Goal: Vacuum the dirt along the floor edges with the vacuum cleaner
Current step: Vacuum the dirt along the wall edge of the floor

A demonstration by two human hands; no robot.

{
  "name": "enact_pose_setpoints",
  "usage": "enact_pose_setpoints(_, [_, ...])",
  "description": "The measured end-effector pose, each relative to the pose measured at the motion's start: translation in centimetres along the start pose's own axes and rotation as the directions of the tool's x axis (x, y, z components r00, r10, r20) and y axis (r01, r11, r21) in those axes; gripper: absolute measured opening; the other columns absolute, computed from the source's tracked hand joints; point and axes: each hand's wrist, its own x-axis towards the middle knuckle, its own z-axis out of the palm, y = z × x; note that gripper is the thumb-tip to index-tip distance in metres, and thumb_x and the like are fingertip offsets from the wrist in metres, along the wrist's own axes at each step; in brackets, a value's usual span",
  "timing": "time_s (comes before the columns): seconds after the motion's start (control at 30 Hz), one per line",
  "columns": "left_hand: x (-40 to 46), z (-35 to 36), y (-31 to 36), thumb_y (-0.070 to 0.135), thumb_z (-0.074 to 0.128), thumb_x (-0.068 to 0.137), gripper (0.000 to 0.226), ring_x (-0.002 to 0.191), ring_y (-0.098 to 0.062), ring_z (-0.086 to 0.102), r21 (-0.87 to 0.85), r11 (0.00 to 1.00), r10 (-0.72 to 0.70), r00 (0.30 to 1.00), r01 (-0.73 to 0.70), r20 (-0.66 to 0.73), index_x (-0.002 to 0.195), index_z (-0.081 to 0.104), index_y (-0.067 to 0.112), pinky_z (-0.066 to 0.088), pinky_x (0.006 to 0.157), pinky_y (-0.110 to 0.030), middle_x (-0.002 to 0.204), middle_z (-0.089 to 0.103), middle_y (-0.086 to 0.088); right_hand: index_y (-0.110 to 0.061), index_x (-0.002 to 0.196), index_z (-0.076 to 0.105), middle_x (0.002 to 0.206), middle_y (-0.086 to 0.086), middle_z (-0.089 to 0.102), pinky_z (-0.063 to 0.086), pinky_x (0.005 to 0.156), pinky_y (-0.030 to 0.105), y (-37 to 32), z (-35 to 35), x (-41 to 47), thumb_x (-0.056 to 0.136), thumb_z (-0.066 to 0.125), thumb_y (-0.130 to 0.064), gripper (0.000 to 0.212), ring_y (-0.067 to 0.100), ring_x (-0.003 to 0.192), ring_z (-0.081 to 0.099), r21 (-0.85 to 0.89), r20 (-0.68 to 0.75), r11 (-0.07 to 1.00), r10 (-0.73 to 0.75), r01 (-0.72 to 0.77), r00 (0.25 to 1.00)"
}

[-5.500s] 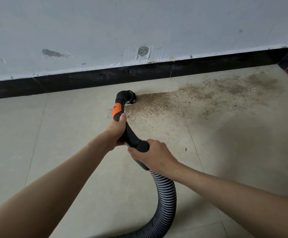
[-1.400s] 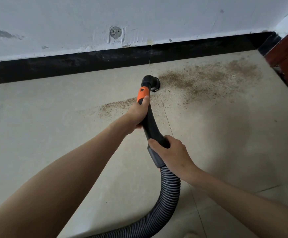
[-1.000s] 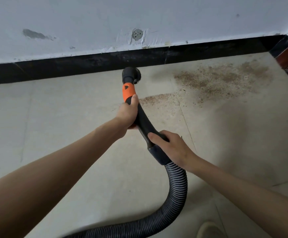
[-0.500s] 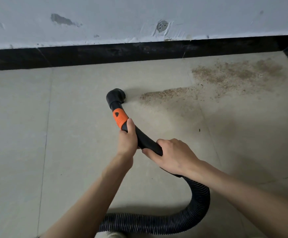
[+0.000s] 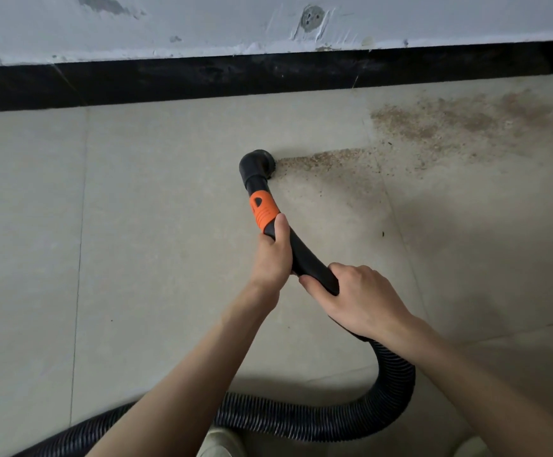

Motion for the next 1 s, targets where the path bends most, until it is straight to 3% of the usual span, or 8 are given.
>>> enact_pose_setpoints(0.1, [0.3,1.1,-0.2,0.046,0.036,0.098,0.037,0.069,-0.015,0.048,0.044,0.999,-0.001,1.000,0.000,0.020,0.077,0.044,0.016,0.045,0.069,-0.032,0.075,0.044,-0.003,-0.019,0.062,0.036,0.053,-0.004,0.047,0.032,0.047,0.028,0.9,0.1,-0.3,0.085,0.040,-0.068,0.054,0.016,0.049,0.047,0.044,-0.020,0.999,0.018,-0.017,1.000])
enact_pose_setpoints(0.33, [1.2,3.9,0.0,0.045,0.037,0.099,0.038,0.059,-0.009,0.047,0.157,0.986,0.048,0.997,-0.058,0.062,0.079,0.045,0.014,0.040,0.053,-0.020,0.069,0.045,0.002,-0.019,0.064,0.044,0.057,-0.002,0.055,0.037,0.050,0.027,3.3,0.0,-0.5,0.083,0.038,-0.070,0.054,0.016,0.053,0.055,0.154,-0.049,0.984,0.104,-0.095,0.993])
enact_pose_setpoints(0.5, [2.0,6.0,0.2,0.046,0.037,0.099,0.040,0.060,-0.009,0.048,0.199,0.978,0.044,0.992,-0.066,0.116,0.091,0.047,0.008,0.038,0.053,-0.021,0.071,0.046,0.002,-0.020,0.062,0.044,0.056,-0.003,0.056,0.037,0.051,0.029,4.9,-0.2,-0.3,0.081,0.040,-0.069,0.053,0.016,0.055,0.055,0.226,-0.079,0.964,0.163,-0.142,0.983])
enact_pose_setpoints(0.7, [2.7,9.4,0.3,0.045,0.035,0.099,0.041,0.062,-0.011,0.048,0.279,0.955,0.050,0.979,-0.106,0.199,0.084,0.047,0.010,0.040,0.055,-0.023,0.071,0.047,0.000,-0.021,0.062,0.046,0.055,-0.003,0.056,0.042,0.053,0.031,7.3,-0.2,-0.2,0.079,0.040,-0.070,0.052,0.018,0.056,0.056,0.308,-0.139,0.932,0.241,-0.189,0.961])
enact_pose_setpoints(0.87, [4.0,11.0,0.3,0.048,0.032,0.099,0.047,0.066,-0.012,0.051,0.329,0.937,0.040,0.970,-0.120,0.240,0.102,0.051,0.004,0.041,0.058,-0.024,0.076,0.050,-0.001,-0.020,0.067,0.050,0.056,-0.002,0.057,0.039,0.050,0.029,8.4,0.1,0.5,0.078,0.035,-0.072,0.056,0.016,0.054,0.056,0.316,-0.183,0.927,0.266,-0.200,0.946])
enact_pose_setpoints(1.0, [4.9,12.1,0.7,0.047,0.034,0.099,0.041,0.061,-0.011,0.050,0.345,0.927,0.056,0.963,-0.149,0.265,0.080,0.048,0.014,0.039,0.052,-0.021,0.072,0.049,0.000,-0.023,0.066,0.049,0.056,-0.003,0.056,0.038,0.050,0.027,9.0,-0.1,1.3,0.078,0.035,-0.073,0.054,0.014,0.054,0.055,0.334,-0.203,0.917,0.295,-0.217,0.934])
